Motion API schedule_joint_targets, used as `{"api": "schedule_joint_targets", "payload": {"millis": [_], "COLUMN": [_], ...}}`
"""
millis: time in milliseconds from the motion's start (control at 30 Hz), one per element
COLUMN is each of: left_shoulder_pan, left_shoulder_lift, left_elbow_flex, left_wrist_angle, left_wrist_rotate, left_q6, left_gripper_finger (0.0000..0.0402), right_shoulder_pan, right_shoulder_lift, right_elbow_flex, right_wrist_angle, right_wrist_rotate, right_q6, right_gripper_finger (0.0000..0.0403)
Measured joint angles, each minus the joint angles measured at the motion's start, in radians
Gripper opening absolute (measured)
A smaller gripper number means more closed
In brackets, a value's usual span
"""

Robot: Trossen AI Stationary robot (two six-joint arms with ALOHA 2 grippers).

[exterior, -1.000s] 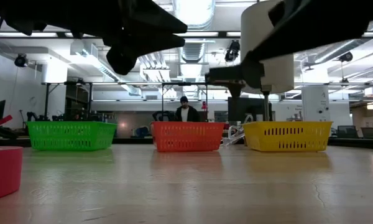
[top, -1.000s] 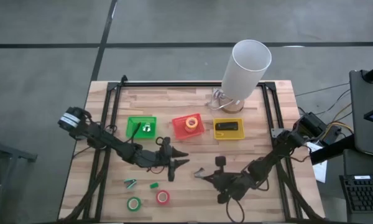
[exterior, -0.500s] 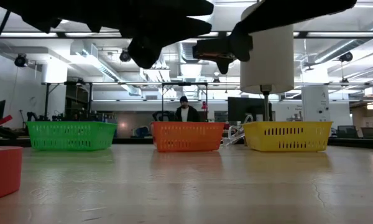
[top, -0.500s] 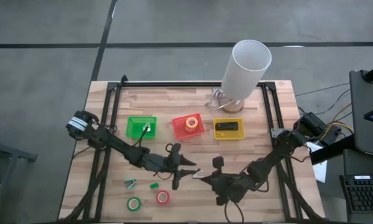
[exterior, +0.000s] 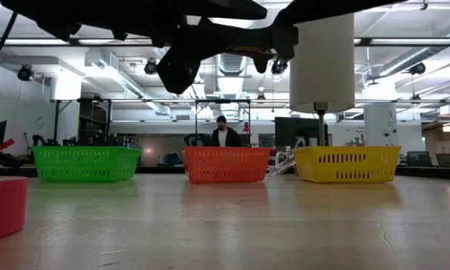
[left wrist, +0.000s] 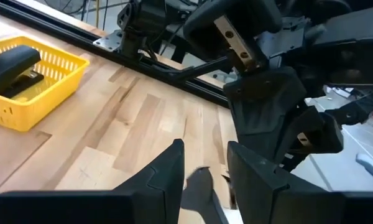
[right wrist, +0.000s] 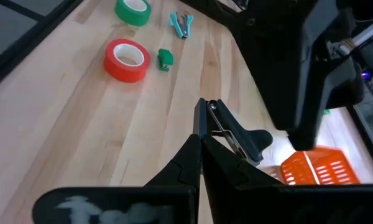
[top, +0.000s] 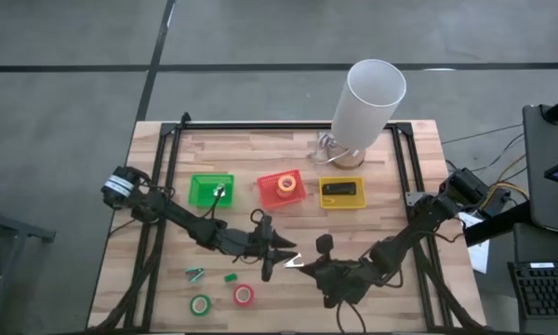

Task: Pick and place Stapler, Stapler remover, tape
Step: Put the black staple remover into the green basket

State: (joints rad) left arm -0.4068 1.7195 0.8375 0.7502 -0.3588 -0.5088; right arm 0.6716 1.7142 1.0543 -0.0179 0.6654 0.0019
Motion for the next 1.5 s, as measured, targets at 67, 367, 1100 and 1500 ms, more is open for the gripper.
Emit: {"api": "schedule_joint_targets", "payload": {"millis": [67, 367, 1100, 1500], "left_shoulder_pan": [0.000, 0.000, 0.000, -0.001], "left_shoulder_lift": [-0.001, -0.001, 0.000, 0.000], "left_elbow_flex": [0.000, -0.002, -0.006, -0.006], "left_wrist_angle": [-0.008, -0.012, -0.039, -0.040], "left_wrist_rotate": [0.000, 0.002, 0.006, -0.021], "left_q6": [-0.009, -0.017, 0.036, 0.082], "left_gripper_finger": [0.0124, 0.0113, 0.0015, 0.0003], "right_shoulder_pan": [0.000, -0.004, -0.009, -0.010], "right_shoulder_lift": [0.000, 0.000, 0.000, 0.000], "right_elbow_flex": [0.002, -0.001, 0.004, 0.004], "right_wrist_angle": [-0.003, -0.003, 0.009, 0.014], "right_wrist_rotate": [0.016, 0.025, 0.044, 0.042], "right_q6": [-0.009, -0.014, -0.038, 0.003], "right_gripper_finger": [0.0008, 0.0008, 0.0008, 0.0009]}}
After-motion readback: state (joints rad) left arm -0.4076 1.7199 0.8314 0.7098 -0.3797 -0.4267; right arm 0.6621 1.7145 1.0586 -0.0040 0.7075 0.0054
